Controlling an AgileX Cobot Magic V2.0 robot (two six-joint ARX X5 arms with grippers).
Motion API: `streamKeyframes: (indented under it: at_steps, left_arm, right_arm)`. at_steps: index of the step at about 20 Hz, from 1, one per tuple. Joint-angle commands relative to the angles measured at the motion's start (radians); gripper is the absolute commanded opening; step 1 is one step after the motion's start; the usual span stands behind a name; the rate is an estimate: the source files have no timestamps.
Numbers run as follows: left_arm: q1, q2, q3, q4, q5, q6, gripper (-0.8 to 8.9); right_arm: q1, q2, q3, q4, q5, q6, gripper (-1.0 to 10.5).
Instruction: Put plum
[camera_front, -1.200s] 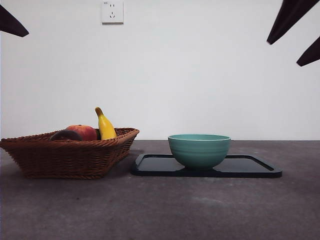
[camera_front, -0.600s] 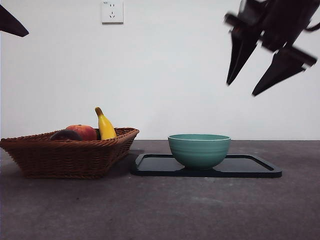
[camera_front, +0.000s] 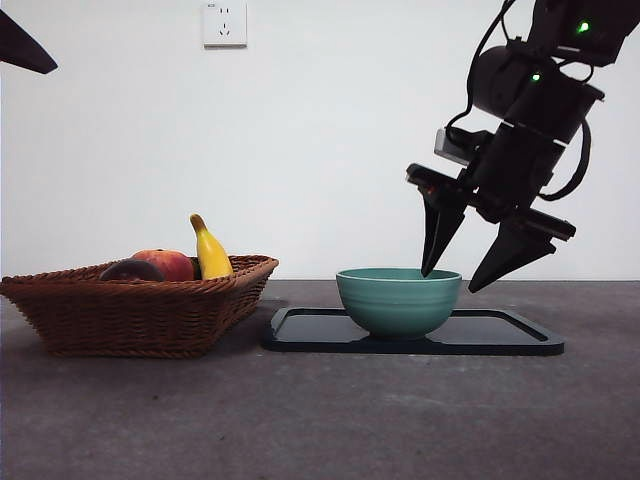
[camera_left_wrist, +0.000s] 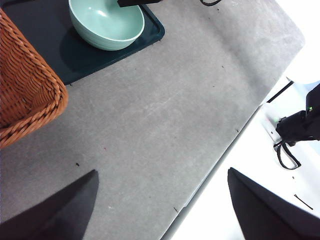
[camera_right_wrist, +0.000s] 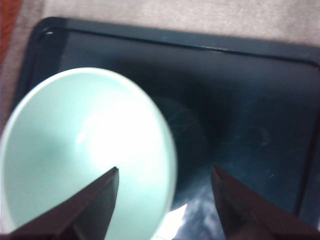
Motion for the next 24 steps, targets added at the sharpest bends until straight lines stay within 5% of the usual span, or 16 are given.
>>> streamKeyframes:
  at_steps: [1, 11, 24]
  left_arm:
    - [-0.003, 0.007, 0.021, 0.009, 0.005, 0.011, 4.05]
    - [-0.003, 0.007, 0.021, 0.008, 0.005, 0.011, 4.05]
    - [-0.003, 0.007, 0.021, -0.013, 0.005, 0.012, 4.05]
  right_arm:
    - [0.013, 0.03, 0.021, 0.017, 0.034, -0.009, 2.3]
    - [0.013, 0.037, 0.021, 0.04, 0.039, -0.008, 0.1]
    - [0.016, -0.188, 0.023, -0.011, 0.032, -0.011, 0.1]
